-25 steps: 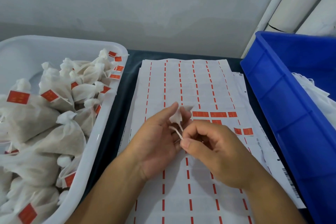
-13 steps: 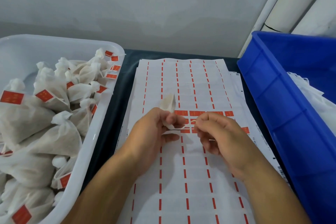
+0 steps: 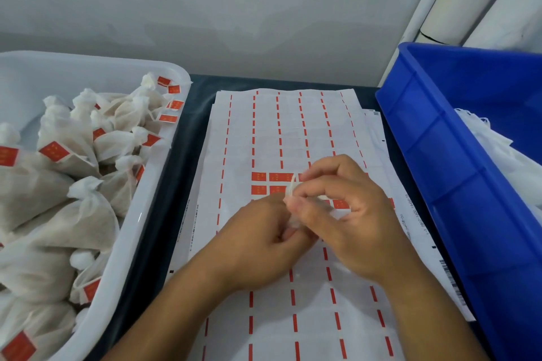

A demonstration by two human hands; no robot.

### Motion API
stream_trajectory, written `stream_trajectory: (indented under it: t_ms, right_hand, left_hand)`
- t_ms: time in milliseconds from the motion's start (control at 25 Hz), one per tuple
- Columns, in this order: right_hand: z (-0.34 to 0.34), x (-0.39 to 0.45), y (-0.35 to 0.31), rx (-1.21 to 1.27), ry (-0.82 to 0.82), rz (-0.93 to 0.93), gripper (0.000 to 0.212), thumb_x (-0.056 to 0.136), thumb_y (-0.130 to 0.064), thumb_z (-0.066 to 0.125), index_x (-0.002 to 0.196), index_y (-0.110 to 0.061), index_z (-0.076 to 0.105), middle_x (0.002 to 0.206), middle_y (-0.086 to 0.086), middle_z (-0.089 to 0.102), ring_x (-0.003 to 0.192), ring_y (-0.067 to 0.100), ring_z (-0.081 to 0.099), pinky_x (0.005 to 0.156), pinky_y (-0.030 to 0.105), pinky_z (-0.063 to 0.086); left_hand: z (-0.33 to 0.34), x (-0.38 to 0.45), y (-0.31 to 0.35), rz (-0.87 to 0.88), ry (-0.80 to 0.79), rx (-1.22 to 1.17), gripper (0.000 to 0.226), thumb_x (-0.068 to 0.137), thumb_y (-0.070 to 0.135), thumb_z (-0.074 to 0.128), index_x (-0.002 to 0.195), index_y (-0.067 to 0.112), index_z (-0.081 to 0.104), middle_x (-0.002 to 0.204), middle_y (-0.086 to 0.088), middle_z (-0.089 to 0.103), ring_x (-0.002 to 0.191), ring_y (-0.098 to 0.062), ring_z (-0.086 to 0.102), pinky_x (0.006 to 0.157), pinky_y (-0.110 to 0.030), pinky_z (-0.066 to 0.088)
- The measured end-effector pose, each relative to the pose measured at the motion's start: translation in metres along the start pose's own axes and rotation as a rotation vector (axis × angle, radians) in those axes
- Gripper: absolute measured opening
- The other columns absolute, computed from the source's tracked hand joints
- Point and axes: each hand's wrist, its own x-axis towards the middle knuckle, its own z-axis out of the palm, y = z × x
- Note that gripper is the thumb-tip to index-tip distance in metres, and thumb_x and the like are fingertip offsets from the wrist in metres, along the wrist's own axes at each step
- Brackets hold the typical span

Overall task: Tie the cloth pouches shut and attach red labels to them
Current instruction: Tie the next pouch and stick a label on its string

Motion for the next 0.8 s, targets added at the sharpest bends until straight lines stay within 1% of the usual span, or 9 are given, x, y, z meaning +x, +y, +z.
stream_trajectory:
  t_ms: [80,160,240,280,360,440,640,760,800]
  right_hand:
    - [0.001,0.000,0.004,0.013,-0.067,0.017,0.006,0.094,-0.044,0.070,0.094,-0.040,0.075,0.119,-0.021,0.064,0.124,0.008,0.058,0.098,0.013,0.045]
    - [0.001,0.001,0.008,0.072,-0.119,0.072,0.015,0.094,-0.045,0.065,0.098,-0.034,0.076,0.116,-0.022,0.068,0.120,0.007,0.062,0.096,0.016,0.049]
    - [0.001,0.002,0.011,0.122,-0.148,0.133,0.019,0.097,-0.044,0.062,0.102,-0.030,0.074,0.106,-0.016,0.073,0.110,0.012,0.067,0.091,0.022,0.055]
    - [0.000,0.002,0.012,0.136,-0.155,0.148,0.017,0.099,-0.042,0.062,0.102,-0.028,0.072,0.102,-0.013,0.073,0.106,0.014,0.069,0.088,0.023,0.056]
    - [-0.001,0.003,0.013,0.153,-0.147,0.143,0.014,0.101,-0.038,0.062,0.099,-0.027,0.069,0.097,-0.009,0.073,0.100,0.016,0.071,0.082,0.020,0.056]
    - [-0.004,0.004,0.011,0.179,-0.131,0.135,0.014,0.097,-0.041,0.065,0.097,-0.027,0.067,0.094,-0.007,0.073,0.094,0.017,0.072,0.079,0.021,0.056]
    - [-0.007,0.002,0.013,0.229,-0.108,0.146,0.024,0.084,-0.045,0.076,0.093,-0.029,0.061,0.091,-0.001,0.069,0.089,0.026,0.071,0.080,0.041,0.062]
    - [-0.008,0.002,0.012,0.147,-0.128,0.084,0.019,0.084,-0.050,0.073,0.096,-0.038,0.063,0.096,-0.009,0.065,0.092,0.022,0.067,0.076,0.035,0.061]
    - [-0.009,0.002,0.012,0.117,-0.142,0.050,0.017,0.086,-0.048,0.072,0.099,-0.040,0.065,0.099,-0.013,0.066,0.096,0.020,0.067,0.078,0.032,0.060]
  left_hand:
    - [0.003,-0.002,0.003,0.021,-0.043,-0.059,0.021,0.103,0.040,0.044,0.091,0.036,0.062,0.082,0.008,0.064,0.078,-0.012,0.063,0.071,-0.036,0.057]
    - [0.003,-0.004,0.005,0.012,-0.065,-0.108,0.027,0.103,0.041,0.037,0.092,0.049,0.061,0.089,0.018,0.067,0.087,-0.005,0.065,0.077,-0.026,0.054]
    - [0.000,-0.005,0.005,-0.018,-0.060,-0.158,0.035,0.103,0.039,0.032,0.087,0.055,0.059,0.088,0.024,0.065,0.086,0.001,0.062,0.076,-0.015,0.046]
    - [-0.001,-0.005,0.005,-0.046,-0.058,-0.199,0.036,0.103,0.039,0.031,0.085,0.052,0.060,0.085,0.022,0.064,0.082,0.000,0.060,0.074,-0.015,0.045]
    - [-0.002,-0.005,0.003,-0.093,-0.048,-0.274,0.039,0.102,0.045,0.029,0.078,0.037,0.059,0.079,0.013,0.061,0.074,-0.002,0.056,0.071,-0.022,0.048]
    - [-0.003,-0.004,0.002,-0.123,-0.031,-0.306,0.044,0.101,0.048,0.027,0.076,0.027,0.057,0.077,0.007,0.060,0.071,-0.005,0.053,0.072,-0.023,0.050]
    - [-0.007,-0.001,-0.001,-0.210,0.045,-0.339,0.051,0.101,0.047,0.025,0.065,0.034,0.060,0.073,0.010,0.063,0.071,-0.002,0.058,0.072,-0.015,0.049]
    - [-0.009,-0.002,-0.003,-0.301,0.075,-0.369,0.052,0.109,0.040,0.031,0.073,0.031,0.066,0.073,0.015,0.067,0.069,0.003,0.061,0.067,-0.006,0.047]
    - [-0.009,-0.001,-0.005,-0.338,0.079,-0.384,0.049,0.108,0.039,0.034,0.075,0.027,0.068,0.074,0.014,0.069,0.070,0.003,0.063,0.066,-0.008,0.049]
